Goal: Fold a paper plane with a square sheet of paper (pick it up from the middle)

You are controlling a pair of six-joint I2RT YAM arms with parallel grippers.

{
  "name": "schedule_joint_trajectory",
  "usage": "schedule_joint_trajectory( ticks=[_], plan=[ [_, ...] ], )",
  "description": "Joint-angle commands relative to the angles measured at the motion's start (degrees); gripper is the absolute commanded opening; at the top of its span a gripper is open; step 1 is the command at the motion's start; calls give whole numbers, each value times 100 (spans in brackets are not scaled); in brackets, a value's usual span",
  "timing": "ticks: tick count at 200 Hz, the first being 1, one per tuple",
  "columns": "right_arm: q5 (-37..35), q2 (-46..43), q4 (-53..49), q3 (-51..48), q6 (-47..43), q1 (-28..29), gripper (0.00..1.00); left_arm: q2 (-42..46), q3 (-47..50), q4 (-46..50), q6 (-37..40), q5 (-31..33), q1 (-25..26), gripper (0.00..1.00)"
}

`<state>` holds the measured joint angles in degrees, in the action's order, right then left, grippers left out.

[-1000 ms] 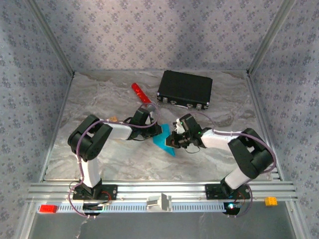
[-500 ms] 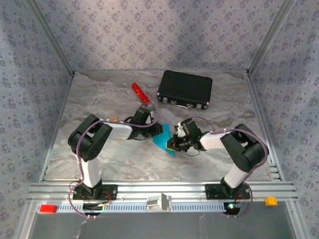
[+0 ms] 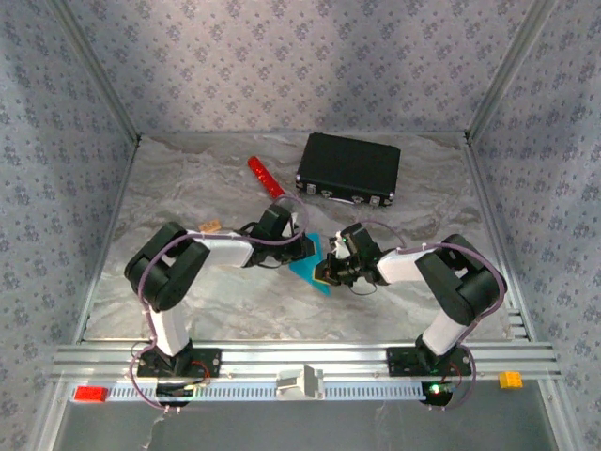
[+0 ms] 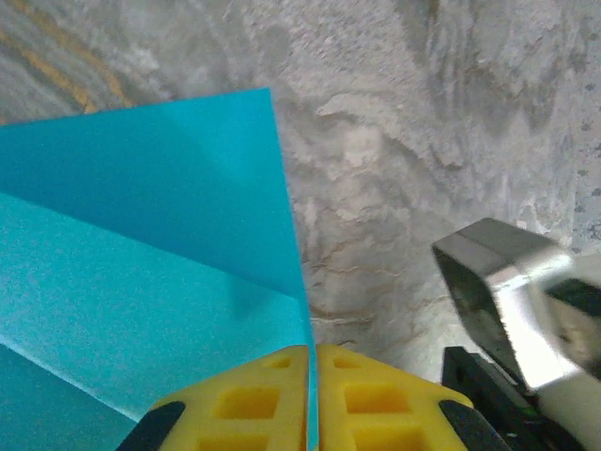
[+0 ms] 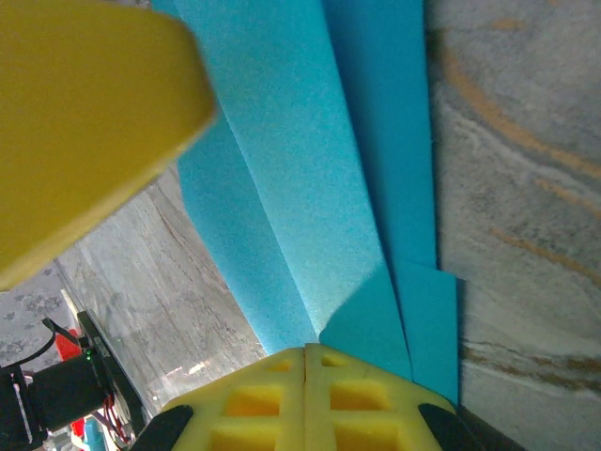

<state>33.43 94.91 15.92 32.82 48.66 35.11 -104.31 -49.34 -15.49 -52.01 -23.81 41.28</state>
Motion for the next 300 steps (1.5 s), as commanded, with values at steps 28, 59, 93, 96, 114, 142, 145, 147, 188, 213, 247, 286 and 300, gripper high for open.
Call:
schedule_joint_trajectory(
  ticks=[28, 59, 93, 96, 114, 142, 145, 147, 188, 213, 247, 286, 300],
  plan=[
    [-324, 97, -633, -227, 5, -66, 0, -461, 197, -288, -91, 34, -60, 10],
    [-345, 80, -671, -276, -28, -75, 0, -529, 141, -261, -65, 179, -236, 10],
    [-345, 62, -720, -307, -85, -92, 0, -511, -58, -20, 89, 142, -489, 9],
    [-345, 62, -720, -298, -93, -94, 0, -508, -78, 7, 110, 140, -503, 9],
    [-337, 58, -722, -303, -105, -101, 0, -502, -186, 142, 236, 126, -629, 9],
    [-326, 58, -756, -308, -144, -111, 0, -573, -279, 196, 358, 22, -856, 9],
    [-328, 57, -762, -311, -145, -110, 0, -583, -300, 222, 374, 11, -883, 9],
    [-328, 59, -763, -309, -153, -110, 0, -591, -321, 241, 393, 2, -906, 9],
    [-269, 61, -775, -306, -188, -110, 0, -687, -525, 420, 482, -67, -1185, 10],
    [-206, 57, -790, -296, -224, -121, 0, -678, -650, 631, 558, -11, -1207, 9],
    [-171, 50, -835, -267, -273, -127, 0, -545, -763, 794, 534, 148, -1214, 8],
    [-159, 70, -810, -229, -265, -131, 0, -104, -720, 814, 549, 149, -1085, 11],
    [-169, 70, -819, -220, -260, -135, 0, 95, -668, 868, 561, 269, -972, 12]
  ],
)
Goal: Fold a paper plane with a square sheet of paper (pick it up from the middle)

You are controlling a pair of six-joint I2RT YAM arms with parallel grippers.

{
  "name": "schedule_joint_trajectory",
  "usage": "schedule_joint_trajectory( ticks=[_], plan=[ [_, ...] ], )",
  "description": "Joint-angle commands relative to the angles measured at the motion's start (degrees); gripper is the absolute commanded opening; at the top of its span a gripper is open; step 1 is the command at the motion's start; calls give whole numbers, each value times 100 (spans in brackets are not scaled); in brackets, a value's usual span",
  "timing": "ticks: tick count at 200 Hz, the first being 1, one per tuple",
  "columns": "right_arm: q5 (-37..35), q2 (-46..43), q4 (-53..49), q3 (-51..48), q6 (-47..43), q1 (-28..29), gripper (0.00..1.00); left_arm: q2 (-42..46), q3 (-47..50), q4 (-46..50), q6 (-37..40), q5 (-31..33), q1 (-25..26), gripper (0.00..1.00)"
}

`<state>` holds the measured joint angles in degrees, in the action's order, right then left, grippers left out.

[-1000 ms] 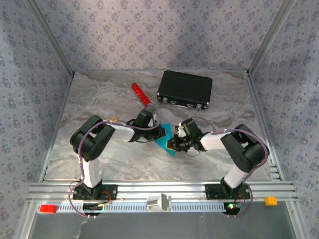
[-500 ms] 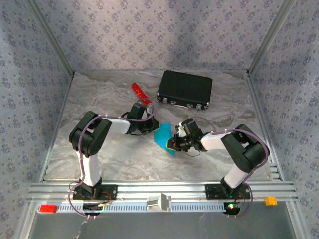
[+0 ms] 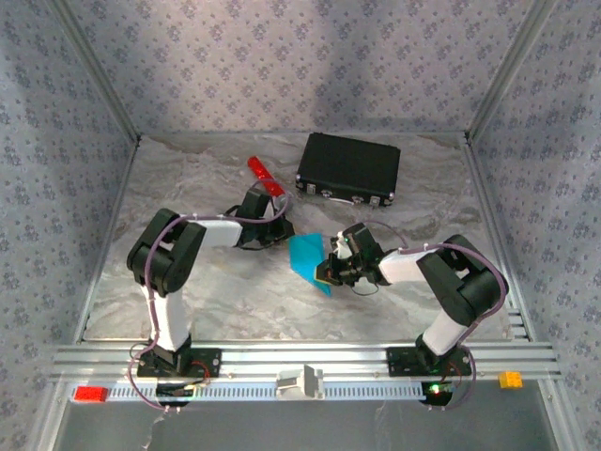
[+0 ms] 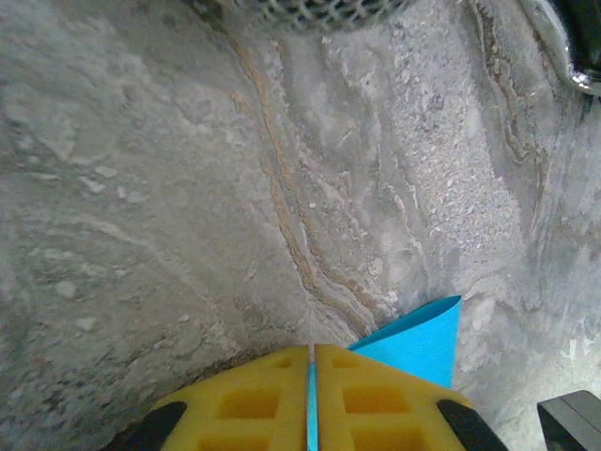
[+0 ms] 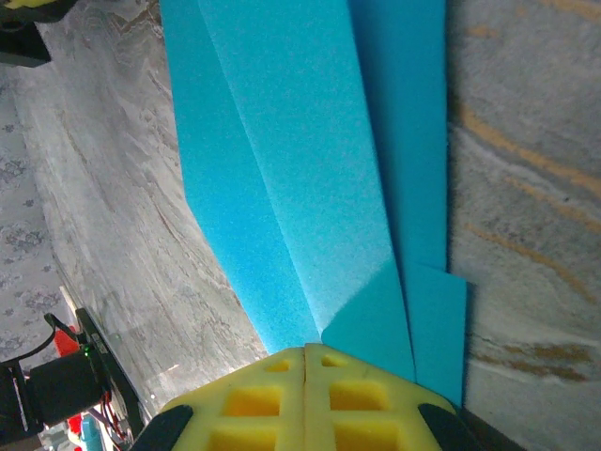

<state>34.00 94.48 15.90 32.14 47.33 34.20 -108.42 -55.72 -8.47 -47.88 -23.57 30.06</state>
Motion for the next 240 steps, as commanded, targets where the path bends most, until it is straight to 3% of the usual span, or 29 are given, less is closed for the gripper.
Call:
schedule_joint_trajectory(
  ticks=[1, 23, 112, 166, 240],
  plan=[
    [-226, 114, -817, -149, -131, -40, 0, 528, -28, 164, 147, 255, 153, 12],
    [-227, 99, -817, -156, -118, -35, 0, 731, 66, 175, 148, 423, 306, 14],
    [-250, 52, -817, -152, -84, -36, 0, 84, 81, -162, 21, -271, 1101, 12],
    [-208, -71, -858, -187, -103, -39, 0, -295, 218, -85, -125, -138, 1111, 9],
    [-48, -914, -1340, -683, -323, -2, 0, -446, 367, 23, -191, -7, 1063, 8]
  ],
)
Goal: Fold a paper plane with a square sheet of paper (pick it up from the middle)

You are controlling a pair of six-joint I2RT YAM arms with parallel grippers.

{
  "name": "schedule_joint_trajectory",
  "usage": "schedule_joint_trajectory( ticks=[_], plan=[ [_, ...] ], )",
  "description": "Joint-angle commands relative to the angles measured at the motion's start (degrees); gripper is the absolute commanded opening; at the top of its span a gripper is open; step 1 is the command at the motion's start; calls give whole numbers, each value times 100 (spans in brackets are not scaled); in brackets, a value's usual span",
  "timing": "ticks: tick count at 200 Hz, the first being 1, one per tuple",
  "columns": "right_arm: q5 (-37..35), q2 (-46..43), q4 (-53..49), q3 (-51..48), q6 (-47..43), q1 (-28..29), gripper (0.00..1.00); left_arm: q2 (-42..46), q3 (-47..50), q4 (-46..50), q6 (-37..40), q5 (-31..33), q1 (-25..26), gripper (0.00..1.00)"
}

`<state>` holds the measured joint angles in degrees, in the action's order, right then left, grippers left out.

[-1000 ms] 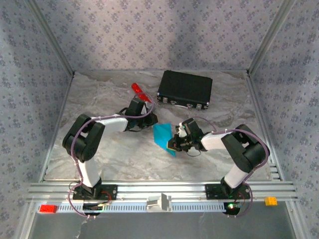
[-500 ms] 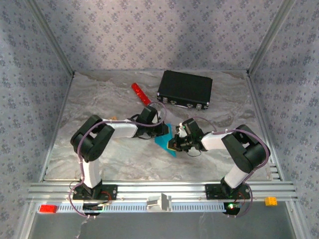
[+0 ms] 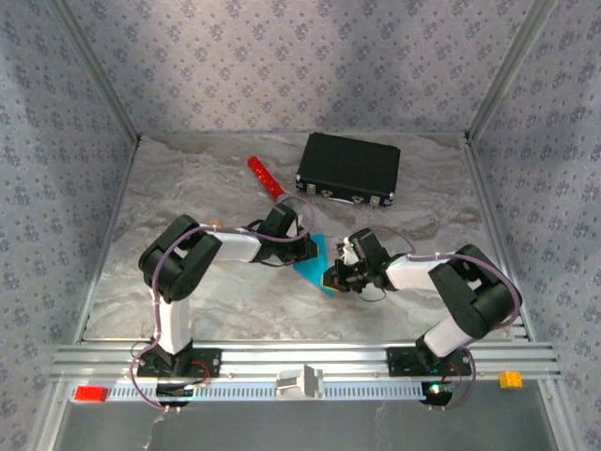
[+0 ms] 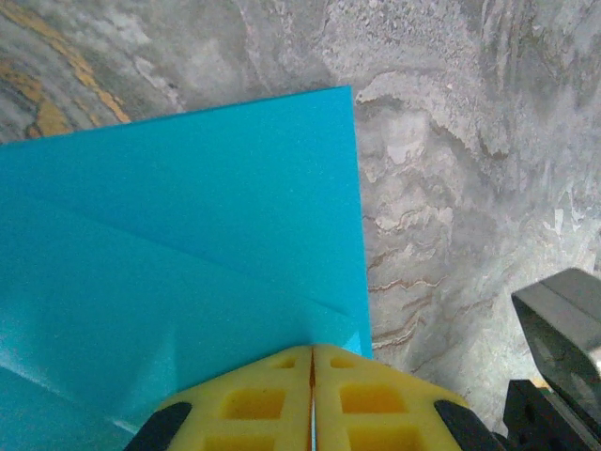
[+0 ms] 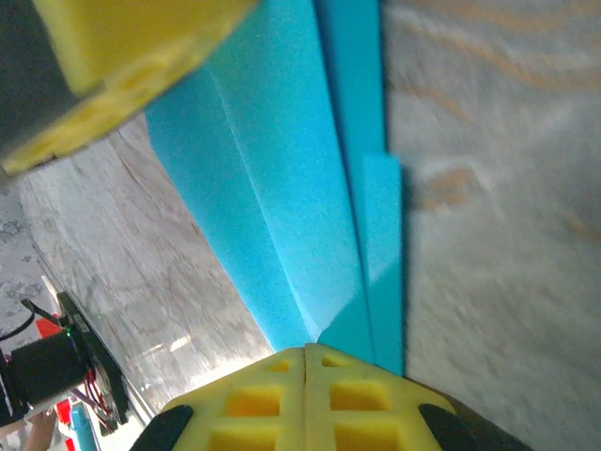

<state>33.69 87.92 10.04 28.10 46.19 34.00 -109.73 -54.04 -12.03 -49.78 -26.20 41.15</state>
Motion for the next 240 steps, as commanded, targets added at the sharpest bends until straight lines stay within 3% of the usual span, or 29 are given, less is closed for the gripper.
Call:
schedule_joint_trajectory(
  ticks=[1, 52, 126, 197, 240],
  plan=[
    [-24, -271, -765, -287, -208, 19, 0, -318, 200, 378, 1, 255, -50, 9],
    [-109, -875, -939, -803, -196, 53, 1, -336, 158, 427, 30, 246, -49, 8],
    [-386, -1623, -1537, -612, -69, -96, 3, -238, 202, 398, -30, 205, -53, 8],
    [109, -1449, -813, -609, 539, -185, 22, -135, 252, 295, -225, 194, -53, 8],
    [120, -1317, -726, -638, 612, -174, 24, -138, 266, 254, -269, 181, -54, 8]
  ],
)
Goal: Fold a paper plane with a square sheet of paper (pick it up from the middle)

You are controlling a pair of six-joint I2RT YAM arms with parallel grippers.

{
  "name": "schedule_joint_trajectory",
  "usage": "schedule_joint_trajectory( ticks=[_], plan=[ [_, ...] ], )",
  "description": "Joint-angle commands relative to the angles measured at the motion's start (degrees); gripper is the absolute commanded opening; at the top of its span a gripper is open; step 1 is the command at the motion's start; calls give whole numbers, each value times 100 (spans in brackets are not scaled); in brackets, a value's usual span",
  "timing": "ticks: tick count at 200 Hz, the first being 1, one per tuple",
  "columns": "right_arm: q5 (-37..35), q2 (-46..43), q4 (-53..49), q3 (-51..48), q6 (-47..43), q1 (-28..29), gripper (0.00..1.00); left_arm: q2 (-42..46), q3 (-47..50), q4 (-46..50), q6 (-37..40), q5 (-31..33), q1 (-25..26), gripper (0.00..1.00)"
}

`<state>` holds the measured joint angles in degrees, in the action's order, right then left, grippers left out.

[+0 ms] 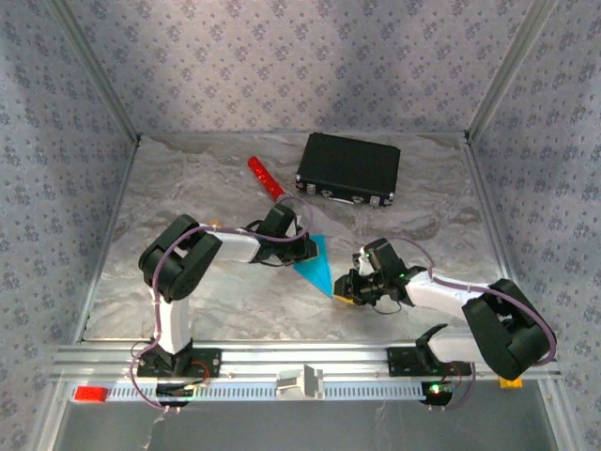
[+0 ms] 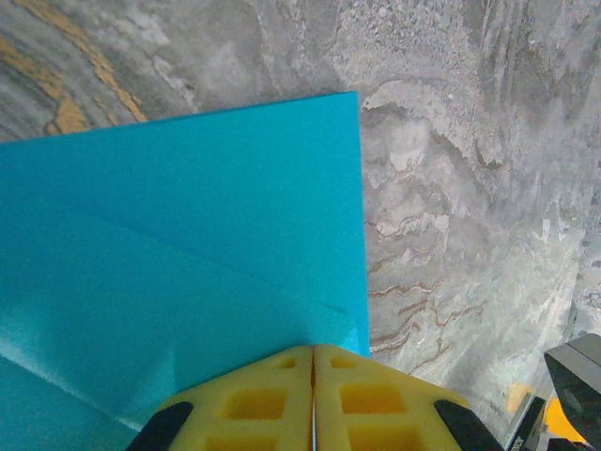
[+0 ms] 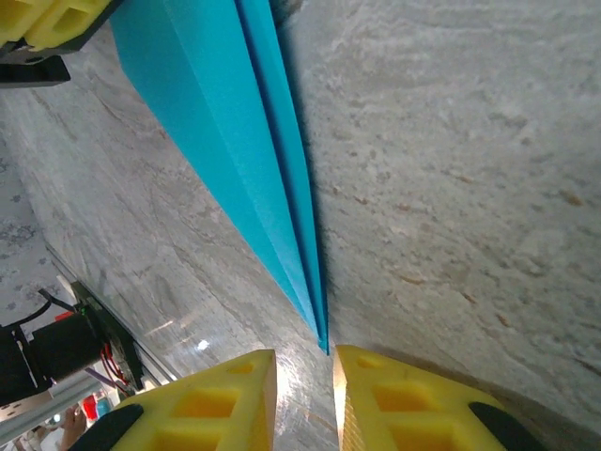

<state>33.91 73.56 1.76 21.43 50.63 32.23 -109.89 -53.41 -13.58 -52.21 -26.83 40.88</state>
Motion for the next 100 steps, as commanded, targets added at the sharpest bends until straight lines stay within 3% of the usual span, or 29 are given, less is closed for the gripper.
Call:
schedule_joint_trajectory(
  ticks=[1, 100],
  plan=[
    [98, 126, 104, 28, 167, 3, 24, -122, 201, 405, -27, 242, -23, 8],
    [229, 560, 534, 6, 292, 70, 27, -138, 215, 353, -70, 222, -27, 8]
  ],
)
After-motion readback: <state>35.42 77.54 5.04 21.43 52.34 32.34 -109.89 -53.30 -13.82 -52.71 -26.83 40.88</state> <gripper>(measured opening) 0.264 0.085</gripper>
